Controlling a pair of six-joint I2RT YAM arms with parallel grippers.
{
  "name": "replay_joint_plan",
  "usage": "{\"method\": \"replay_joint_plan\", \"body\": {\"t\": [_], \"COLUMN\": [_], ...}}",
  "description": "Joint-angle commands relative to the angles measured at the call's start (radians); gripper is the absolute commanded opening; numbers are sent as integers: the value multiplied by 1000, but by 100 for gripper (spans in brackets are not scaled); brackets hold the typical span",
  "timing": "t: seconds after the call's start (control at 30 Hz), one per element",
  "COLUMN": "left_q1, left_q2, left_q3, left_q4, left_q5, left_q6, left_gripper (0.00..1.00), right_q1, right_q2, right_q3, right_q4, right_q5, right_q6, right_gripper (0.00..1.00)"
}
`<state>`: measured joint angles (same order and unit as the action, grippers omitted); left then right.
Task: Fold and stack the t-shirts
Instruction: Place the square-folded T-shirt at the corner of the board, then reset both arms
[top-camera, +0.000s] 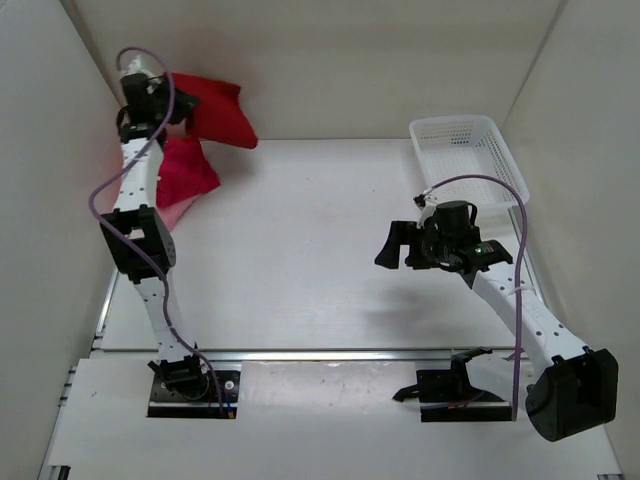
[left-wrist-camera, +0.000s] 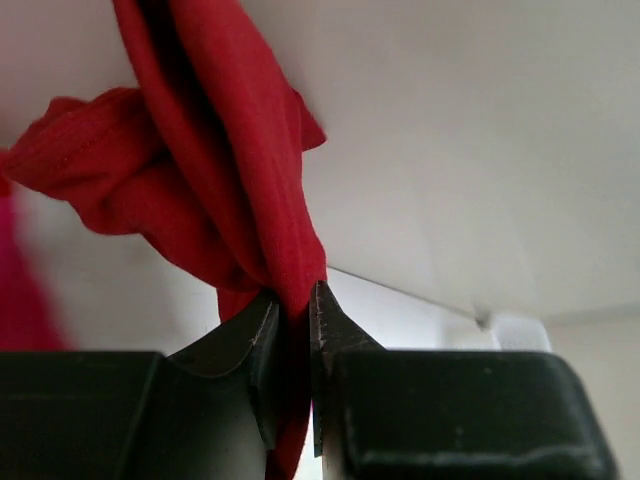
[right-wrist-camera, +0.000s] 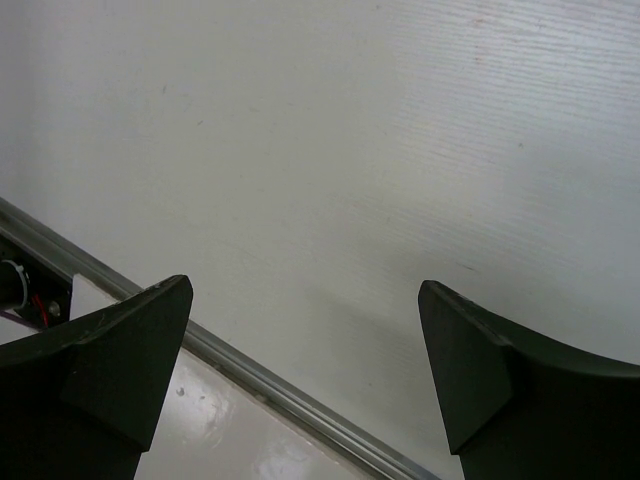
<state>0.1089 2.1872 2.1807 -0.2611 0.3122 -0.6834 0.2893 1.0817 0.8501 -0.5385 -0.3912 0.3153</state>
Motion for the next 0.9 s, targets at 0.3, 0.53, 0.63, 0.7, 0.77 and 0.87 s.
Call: {"method": "replay_joint_plan", "body": {"t": [0.3,0.53,0.63,0.7,0.77,0.87], "left_q1": [308,314,295,281,224,108], "left_q2": [-472,-550,-624,-685,-772,-903], "left_q3": [-823,-795,-826,-863,-950,-1054], "left_q4": [154,8,-24,-47,-23,-21], "left_q5": [-191,-289,-311,-373,-378,-401], "left_q6": [-49,-4,-33,-47,-71,-61], "left_gripper": [45,99,99,98,99,98], "right_q1": [66,56,48,48,50,62], "right_q2": [-86,-147,-163,-169,-166,-149], "right_q3": [-51,-88,-115,-126,-120,-108], "right_q4": [14,11,34,38,32,23], "right_q5": [14,-14,-32,-40,-21,12], "right_q6": [-38,-21,-1,11,13,15], "right_gripper": [95,95,95,95,93,99]}}
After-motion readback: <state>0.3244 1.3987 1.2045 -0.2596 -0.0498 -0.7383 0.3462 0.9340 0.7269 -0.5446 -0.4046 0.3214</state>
